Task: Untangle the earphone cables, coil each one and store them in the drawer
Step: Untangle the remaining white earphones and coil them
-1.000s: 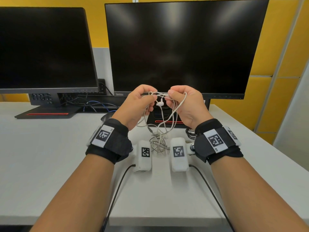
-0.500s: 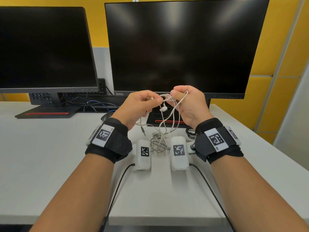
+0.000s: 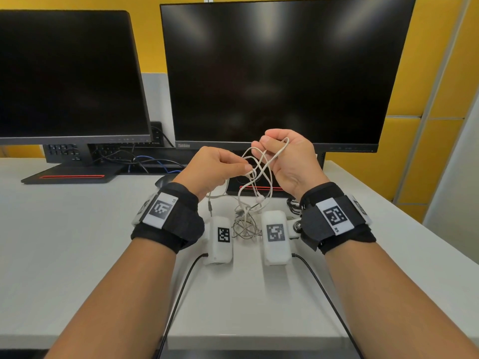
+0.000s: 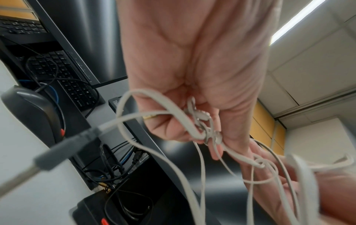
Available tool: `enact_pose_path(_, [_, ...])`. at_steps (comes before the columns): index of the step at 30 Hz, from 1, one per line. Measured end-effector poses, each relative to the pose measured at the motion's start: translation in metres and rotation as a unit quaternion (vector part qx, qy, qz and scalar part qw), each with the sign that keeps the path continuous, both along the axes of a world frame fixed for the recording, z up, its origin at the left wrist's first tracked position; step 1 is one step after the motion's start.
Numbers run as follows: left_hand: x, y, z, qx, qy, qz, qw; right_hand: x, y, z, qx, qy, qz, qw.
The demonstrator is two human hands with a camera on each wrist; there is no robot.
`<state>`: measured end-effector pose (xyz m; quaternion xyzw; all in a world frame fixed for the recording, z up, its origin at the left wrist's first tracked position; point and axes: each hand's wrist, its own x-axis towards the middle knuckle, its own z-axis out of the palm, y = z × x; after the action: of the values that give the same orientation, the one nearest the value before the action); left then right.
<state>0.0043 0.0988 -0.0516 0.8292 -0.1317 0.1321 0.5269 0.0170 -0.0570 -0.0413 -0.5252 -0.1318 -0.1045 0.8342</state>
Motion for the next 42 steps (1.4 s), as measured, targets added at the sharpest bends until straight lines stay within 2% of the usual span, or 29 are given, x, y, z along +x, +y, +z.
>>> enact_pose_path(3, [0.004, 0.001, -0.001, -0.011, -0.006, 0.011, 1.0, 0.0, -0.001, 0.0, -0.024, -0.003, -0.008, 1.0])
enact_pose_path(7, [0.008, 0.003, -0.003, -0.044, -0.021, 0.03, 0.998, 0.003, -0.004, -0.003, -0.182, -0.003, -0.024, 0.983])
enact_pose_path(11, [0.008, 0.002, -0.001, -0.117, -0.048, 0.034, 0.991, 0.005, -0.004, -0.006, -0.311, 0.01, 0.014, 0.95])
enact_pose_path(14, [0.005, 0.003, 0.001, -0.169, -0.062, 0.019, 0.983, 0.002, -0.002, -0.006, -0.342, 0.033, 0.034, 0.939])
enact_pose_path(20, [0.0, -0.002, 0.003, -0.173, -0.085, -0.013, 0.981, -0.004, 0.001, -0.005, -0.425, 0.035, 0.024, 0.904])
enact_pose_path(26, [0.0, -0.002, 0.003, -0.172, -0.079, -0.002, 0.982, -0.005, -0.001, -0.004, -0.469, 0.031, 0.037, 0.882])
enact_pose_path(30, [0.001, 0.0, 0.003, -0.168, -0.09, 0.014, 0.982, -0.007, -0.005, -0.004, -0.47, 0.022, 0.056, 0.88])
enact_pose_path(36, [0.0, 0.0, 0.002, -0.146, -0.096, 0.026, 0.984, -0.01, -0.004, -0.004, -0.526, 0.007, 0.041, 0.85])
enact_pose_path(38, [0.0, 0.001, 0.002, -0.137, -0.093, 0.026, 0.986, -0.01, -0.004, -0.004, -0.525, 0.01, 0.035, 0.85])
enact_pose_path(42, [0.001, 0.002, 0.002, -0.106, -0.057, 0.018, 0.993, -0.007, -0.005, -0.003, -0.485, 0.019, 0.001, 0.874])
